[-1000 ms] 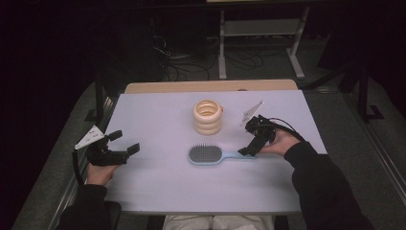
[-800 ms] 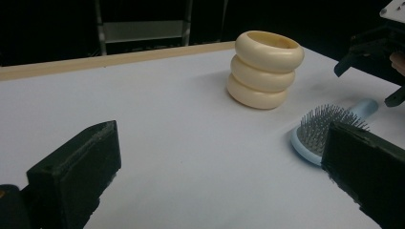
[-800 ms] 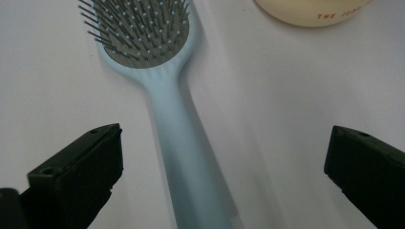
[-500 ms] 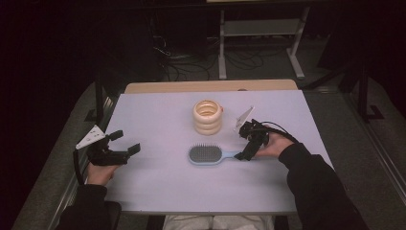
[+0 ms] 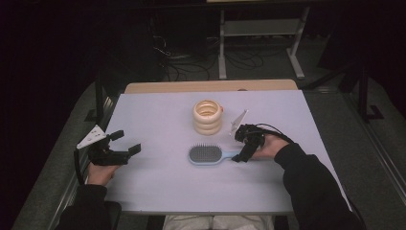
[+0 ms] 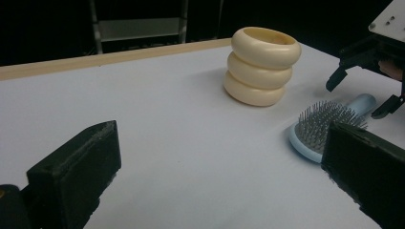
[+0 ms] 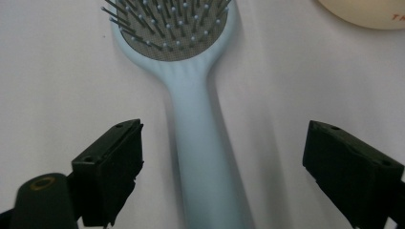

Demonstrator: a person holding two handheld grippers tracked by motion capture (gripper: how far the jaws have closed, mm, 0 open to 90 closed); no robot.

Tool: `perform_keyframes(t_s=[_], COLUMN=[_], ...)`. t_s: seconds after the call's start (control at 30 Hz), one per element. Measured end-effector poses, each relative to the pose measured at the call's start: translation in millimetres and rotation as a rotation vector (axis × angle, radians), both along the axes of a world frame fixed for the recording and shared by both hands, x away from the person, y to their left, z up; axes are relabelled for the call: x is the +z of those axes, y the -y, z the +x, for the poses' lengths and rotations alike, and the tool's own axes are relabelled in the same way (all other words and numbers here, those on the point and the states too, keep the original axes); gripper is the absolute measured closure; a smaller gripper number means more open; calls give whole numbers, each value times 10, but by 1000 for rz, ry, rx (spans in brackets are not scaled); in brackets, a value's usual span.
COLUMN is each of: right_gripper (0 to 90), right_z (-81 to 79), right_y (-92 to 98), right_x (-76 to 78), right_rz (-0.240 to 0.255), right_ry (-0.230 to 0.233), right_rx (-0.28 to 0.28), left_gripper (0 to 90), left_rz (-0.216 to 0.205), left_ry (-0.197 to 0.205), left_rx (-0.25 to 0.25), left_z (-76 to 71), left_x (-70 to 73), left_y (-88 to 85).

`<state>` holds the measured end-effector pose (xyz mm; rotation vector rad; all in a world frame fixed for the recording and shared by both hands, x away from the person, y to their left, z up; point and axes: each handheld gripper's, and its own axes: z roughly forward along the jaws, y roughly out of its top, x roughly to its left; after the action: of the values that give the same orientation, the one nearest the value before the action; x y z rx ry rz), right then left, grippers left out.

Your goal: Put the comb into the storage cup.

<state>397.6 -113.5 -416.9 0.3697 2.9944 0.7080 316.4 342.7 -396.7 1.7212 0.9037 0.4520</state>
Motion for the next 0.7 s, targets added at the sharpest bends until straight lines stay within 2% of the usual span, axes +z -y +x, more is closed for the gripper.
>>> perform_keyframes(t_s=[0.5, 0.7], right_gripper=[234, 337], right_z=[-11, 11], right_y=[-159, -262], right_x=[-27, -28], right_rz=[-38, -61], right_ry=[-10, -27], right_rx=[55, 85], left_gripper=[0, 0], left_rz=[4, 1], left_ry=[-3, -2], left_rx=[-2, -2], left_z=[0, -2], left_x=[-2, -1], left_y=[4, 4])
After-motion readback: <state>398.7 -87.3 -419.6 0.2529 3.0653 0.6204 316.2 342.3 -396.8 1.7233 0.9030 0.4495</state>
